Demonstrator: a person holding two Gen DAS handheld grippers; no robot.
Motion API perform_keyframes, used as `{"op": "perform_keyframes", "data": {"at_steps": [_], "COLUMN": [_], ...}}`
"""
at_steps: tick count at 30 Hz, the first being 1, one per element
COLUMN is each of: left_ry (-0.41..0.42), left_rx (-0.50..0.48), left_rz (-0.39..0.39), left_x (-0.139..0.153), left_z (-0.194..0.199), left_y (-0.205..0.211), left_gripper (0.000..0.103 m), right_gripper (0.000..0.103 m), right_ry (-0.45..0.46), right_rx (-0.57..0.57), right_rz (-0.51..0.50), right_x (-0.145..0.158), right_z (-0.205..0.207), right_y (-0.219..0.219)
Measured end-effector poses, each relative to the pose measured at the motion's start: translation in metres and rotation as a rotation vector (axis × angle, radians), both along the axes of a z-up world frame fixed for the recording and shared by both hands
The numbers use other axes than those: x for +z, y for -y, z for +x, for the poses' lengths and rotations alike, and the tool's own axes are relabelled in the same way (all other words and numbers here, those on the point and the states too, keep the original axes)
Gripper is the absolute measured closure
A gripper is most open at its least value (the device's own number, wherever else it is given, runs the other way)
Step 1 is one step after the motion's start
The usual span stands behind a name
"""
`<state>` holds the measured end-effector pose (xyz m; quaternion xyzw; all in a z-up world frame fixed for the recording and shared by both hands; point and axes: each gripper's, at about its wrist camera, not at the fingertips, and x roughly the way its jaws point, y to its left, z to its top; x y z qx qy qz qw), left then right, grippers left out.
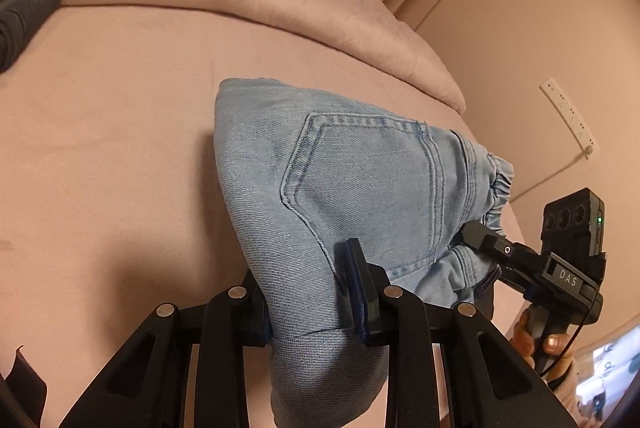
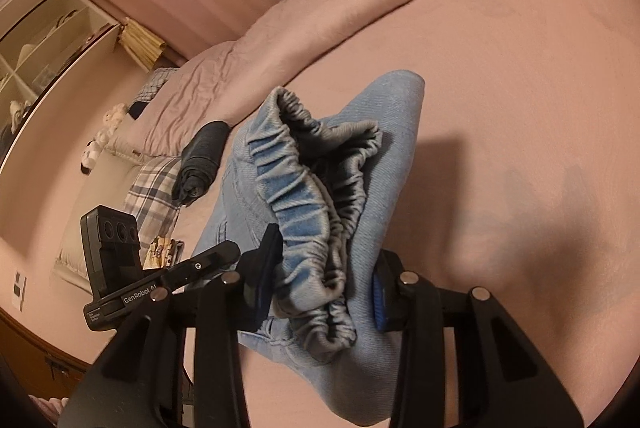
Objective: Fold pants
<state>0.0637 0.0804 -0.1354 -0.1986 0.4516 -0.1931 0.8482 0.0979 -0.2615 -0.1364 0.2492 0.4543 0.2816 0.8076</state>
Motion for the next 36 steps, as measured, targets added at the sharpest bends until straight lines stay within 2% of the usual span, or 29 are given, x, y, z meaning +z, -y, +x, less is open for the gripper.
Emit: {"op": "perform_keyframes", "data": {"at_steps": [14, 22, 25, 30, 36], "left_ry": [0.053, 0.063, 0.060, 0.055, 0.041], "left_rx": [0.069, 0.132, 0.163, 0.201, 0.221], "left_rz": [-0.002, 0.005, 0.009, 0.036, 0.051], "left_x": [0.017, 0.016, 0.011, 0.008, -0.002], "left_z": [-0.034, -0.029, -0.010, 0.035, 0.071], "left_y": [-0.046, -0.084, -0.107, -0.128, -0.148], "left_gripper": [0.075, 0.075, 0.075, 0.075, 0.075], "right_gripper": [0.064, 0.064, 0.064, 0.064, 0.064], "right_ry": [0.050, 0.064, 0.074, 0.102, 0.109], "right_rx": [0.093, 0.161, 0.180, 0.217, 0.232], "right_rz": [0.007, -0.009, -0.018, -0.030, -0.034], "right_x": [0.022, 0.024, 0.023, 0.021, 0.011], "right_z": [-0.007, 0.013, 0.032, 0.074, 0.117], "right_y": [-0.042, -0.086, -0.107, -0.147, -0.180]}}
